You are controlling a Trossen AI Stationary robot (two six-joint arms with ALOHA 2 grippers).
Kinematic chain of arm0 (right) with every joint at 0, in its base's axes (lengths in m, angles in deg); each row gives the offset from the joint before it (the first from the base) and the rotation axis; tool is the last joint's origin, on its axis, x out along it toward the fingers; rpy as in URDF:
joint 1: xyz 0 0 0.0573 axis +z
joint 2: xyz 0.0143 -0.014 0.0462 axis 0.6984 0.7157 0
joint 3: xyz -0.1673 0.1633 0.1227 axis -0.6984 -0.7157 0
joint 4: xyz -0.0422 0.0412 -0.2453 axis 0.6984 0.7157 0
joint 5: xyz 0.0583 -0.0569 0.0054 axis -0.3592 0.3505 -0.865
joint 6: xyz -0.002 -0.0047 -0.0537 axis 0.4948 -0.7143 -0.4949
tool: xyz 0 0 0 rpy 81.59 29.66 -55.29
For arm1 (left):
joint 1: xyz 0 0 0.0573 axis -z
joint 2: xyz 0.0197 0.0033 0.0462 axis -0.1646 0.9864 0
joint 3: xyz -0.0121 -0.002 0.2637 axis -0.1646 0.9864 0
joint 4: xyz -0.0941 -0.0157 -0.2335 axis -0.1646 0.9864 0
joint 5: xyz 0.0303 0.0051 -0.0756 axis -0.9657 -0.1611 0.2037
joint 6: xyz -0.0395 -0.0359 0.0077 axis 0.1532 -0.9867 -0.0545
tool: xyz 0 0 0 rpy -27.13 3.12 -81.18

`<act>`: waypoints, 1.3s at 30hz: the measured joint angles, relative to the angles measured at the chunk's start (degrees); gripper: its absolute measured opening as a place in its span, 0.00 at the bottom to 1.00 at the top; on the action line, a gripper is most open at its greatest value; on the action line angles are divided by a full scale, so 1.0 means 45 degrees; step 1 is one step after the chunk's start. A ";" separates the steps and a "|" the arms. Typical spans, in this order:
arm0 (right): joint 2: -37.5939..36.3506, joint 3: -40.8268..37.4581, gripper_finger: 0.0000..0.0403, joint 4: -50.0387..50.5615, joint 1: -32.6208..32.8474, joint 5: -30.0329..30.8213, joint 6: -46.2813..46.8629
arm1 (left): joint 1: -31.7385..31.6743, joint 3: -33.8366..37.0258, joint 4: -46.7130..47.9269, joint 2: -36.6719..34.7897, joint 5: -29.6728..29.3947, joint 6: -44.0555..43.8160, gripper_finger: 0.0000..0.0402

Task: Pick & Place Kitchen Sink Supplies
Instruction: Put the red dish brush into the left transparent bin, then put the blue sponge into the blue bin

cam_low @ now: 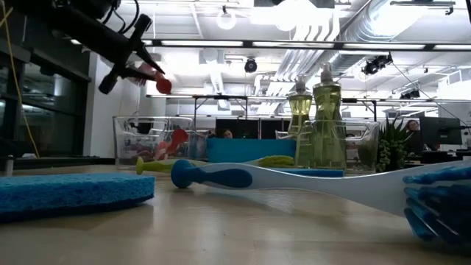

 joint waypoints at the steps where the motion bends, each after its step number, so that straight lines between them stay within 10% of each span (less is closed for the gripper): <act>1: -0.0122 0.0000 0.48 0.0184 0.0034 0.0028 0.0000 | 0.0004 0.0000 0.0067 0.0027 -0.0133 -0.0028 0.21; 26: -0.2716 0.0000 0.48 0.3435 0.0098 0.1074 -0.1884 | 0.0578 0.0000 -0.0163 0.2766 -0.1911 -0.3511 0.19; 39: -0.2766 0.0000 0.48 0.5484 0.0098 0.0957 -0.2187 | 0.0656 0.0000 -0.2254 0.2770 -0.2848 -0.1051 0.17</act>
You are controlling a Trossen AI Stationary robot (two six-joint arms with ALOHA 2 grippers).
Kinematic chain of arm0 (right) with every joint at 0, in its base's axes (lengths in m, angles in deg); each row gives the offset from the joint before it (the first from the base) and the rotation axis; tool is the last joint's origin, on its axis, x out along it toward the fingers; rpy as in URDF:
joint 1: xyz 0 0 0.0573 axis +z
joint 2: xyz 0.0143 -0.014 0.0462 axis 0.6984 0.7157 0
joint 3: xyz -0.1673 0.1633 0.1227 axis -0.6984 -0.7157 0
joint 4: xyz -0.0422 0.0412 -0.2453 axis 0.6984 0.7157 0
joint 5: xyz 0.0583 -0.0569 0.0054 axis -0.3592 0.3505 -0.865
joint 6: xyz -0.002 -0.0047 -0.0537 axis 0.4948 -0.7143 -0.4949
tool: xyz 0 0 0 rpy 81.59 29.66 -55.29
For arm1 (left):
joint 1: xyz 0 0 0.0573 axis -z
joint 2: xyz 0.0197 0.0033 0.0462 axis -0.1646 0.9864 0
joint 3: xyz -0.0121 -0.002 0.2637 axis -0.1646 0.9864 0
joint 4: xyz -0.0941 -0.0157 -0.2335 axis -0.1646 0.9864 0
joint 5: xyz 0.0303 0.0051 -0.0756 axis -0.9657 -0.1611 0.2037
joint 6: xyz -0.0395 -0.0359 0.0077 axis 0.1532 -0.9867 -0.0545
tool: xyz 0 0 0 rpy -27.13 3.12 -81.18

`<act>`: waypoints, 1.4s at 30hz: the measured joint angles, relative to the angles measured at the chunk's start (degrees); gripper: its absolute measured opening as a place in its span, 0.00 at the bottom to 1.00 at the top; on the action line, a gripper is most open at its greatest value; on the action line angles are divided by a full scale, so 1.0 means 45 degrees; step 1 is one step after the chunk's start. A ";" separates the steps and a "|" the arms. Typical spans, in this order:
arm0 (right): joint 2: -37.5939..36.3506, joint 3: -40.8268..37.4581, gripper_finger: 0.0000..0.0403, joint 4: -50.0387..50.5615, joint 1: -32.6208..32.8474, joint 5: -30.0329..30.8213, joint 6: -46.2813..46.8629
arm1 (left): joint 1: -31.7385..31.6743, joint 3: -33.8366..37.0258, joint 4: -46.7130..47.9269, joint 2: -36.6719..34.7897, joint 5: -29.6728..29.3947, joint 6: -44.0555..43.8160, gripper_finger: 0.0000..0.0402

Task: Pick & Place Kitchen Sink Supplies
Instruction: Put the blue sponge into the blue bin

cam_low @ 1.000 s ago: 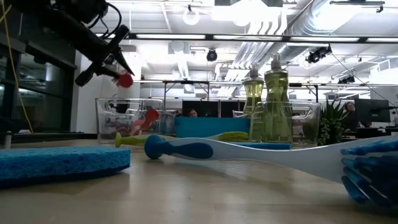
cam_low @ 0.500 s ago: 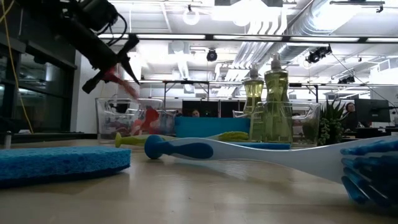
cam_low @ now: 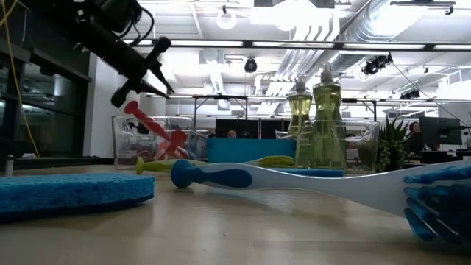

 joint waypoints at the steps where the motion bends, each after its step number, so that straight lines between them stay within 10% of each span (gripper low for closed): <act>1: 0.0000 0.0000 0.48 0.0099 0.0000 -0.0052 0.0001 | -0.0005 0.0000 -0.0201 -0.0044 -0.0016 0.0335 0.17; 9: 0.0000 0.0000 0.48 0.0429 -0.0002 -0.1155 -0.0108 | -0.0163 0.0005 -0.1065 -0.0662 0.0897 0.3001 0.17; 21: 0.0000 -0.0021 0.48 0.2312 0.0886 0.0084 0.1188 | -0.1737 0.0005 -0.4236 -0.2236 0.6361 1.0596 0.18; 33: -0.0005 -0.2403 0.48 0.2345 0.3083 0.0234 0.3139 | -0.1739 0.0010 -0.4428 -0.3595 1.0359 1.2202 0.38; 42: 0.0005 -0.6195 0.48 -0.1754 0.4331 -0.0922 0.4439 | -0.1739 0.0010 -0.4501 -0.4330 1.3948 1.2603 0.61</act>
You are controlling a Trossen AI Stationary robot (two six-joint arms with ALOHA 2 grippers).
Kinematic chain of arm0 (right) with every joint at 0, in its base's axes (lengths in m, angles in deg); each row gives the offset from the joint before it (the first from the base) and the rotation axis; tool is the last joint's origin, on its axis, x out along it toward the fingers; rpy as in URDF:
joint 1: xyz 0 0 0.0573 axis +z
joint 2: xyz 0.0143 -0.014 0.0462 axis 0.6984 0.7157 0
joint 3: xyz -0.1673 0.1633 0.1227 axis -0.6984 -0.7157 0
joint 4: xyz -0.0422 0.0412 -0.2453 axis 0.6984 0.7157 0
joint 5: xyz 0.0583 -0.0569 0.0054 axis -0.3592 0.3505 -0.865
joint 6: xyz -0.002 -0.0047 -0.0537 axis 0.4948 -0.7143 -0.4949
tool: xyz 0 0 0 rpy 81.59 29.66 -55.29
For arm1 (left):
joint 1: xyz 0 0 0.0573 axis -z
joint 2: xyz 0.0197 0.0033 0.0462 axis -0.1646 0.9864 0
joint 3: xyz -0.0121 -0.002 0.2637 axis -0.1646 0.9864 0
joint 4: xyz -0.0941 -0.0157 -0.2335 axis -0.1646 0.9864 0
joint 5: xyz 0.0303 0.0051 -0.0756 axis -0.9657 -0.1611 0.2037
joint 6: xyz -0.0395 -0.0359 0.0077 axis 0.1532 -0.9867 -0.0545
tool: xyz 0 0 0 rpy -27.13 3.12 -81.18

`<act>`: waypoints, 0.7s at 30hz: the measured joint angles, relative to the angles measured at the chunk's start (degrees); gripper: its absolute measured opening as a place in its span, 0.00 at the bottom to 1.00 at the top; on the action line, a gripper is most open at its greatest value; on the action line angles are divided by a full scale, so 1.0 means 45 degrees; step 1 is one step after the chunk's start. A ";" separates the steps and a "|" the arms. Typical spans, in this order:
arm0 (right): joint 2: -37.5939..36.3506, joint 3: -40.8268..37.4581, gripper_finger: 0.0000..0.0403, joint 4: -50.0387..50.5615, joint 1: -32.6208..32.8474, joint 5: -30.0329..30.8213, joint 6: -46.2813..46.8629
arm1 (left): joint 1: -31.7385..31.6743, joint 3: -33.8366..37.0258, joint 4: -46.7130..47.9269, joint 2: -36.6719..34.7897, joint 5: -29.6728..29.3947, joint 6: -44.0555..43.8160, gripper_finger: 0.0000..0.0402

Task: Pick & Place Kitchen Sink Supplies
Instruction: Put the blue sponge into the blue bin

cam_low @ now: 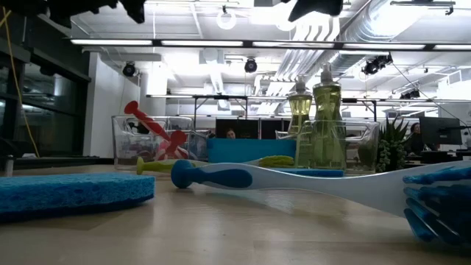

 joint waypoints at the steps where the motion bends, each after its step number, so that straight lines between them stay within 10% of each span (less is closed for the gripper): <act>1: 0.0000 -0.0403 0.48 -0.0451 0.0022 -0.0329 0.0197 | 0.0000 0.0000 0.0006 -0.0065 0.0314 0.0078 0.62; 13: 0.0000 -0.5534 0.48 -0.4924 -0.0033 -0.2994 0.1387 | 0.0005 -0.0005 -0.1104 -0.0381 0.1760 0.0658 0.63; 21: 0.0000 -0.7903 0.48 -0.6162 -0.0364 -0.2415 0.1701 | 0.0002 -0.0005 -0.1058 -0.0444 0.1759 0.0631 0.63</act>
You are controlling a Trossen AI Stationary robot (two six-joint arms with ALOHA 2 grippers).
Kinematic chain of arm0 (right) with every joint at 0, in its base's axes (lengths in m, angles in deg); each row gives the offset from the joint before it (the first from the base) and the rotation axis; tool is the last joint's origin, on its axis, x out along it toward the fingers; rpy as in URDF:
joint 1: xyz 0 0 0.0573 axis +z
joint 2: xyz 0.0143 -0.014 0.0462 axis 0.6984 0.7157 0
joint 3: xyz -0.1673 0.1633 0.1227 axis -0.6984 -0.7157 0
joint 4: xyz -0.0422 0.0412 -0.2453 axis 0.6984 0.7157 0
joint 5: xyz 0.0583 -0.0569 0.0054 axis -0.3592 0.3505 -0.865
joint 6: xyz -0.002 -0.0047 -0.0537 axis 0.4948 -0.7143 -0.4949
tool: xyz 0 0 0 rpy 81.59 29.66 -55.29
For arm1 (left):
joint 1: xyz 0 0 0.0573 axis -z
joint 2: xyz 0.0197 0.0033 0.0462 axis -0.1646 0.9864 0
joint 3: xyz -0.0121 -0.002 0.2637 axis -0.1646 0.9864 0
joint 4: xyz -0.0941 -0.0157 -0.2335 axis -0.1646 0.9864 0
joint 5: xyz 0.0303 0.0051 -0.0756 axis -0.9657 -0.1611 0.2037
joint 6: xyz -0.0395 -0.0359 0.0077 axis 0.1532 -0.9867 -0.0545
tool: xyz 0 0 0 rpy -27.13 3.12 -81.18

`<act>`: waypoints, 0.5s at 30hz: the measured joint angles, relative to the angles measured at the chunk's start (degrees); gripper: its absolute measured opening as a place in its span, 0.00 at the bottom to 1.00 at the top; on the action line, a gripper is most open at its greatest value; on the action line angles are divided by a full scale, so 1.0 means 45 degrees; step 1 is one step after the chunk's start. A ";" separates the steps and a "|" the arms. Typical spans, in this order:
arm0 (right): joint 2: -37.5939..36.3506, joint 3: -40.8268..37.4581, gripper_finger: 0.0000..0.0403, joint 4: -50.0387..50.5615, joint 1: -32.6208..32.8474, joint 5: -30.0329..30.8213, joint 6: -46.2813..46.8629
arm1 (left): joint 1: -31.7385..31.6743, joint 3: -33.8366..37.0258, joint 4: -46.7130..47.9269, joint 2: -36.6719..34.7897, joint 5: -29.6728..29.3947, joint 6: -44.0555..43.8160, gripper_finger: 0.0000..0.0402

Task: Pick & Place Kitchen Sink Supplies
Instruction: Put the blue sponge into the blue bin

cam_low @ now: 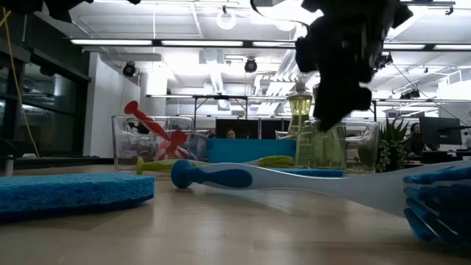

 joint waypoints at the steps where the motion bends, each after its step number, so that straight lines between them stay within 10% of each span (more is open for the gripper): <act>1: 0.0000 -0.0231 0.48 -0.0196 -0.0062 0.0000 -0.0092 | -0.0002 0.0000 -0.0004 -0.0006 -0.0003 0.0001 0.63; 15: 0.0000 -0.2852 0.48 -0.3417 -0.0085 0.1103 -0.1945 | 0.0000 0.0000 0.0188 0.0005 -0.0018 0.0036 0.63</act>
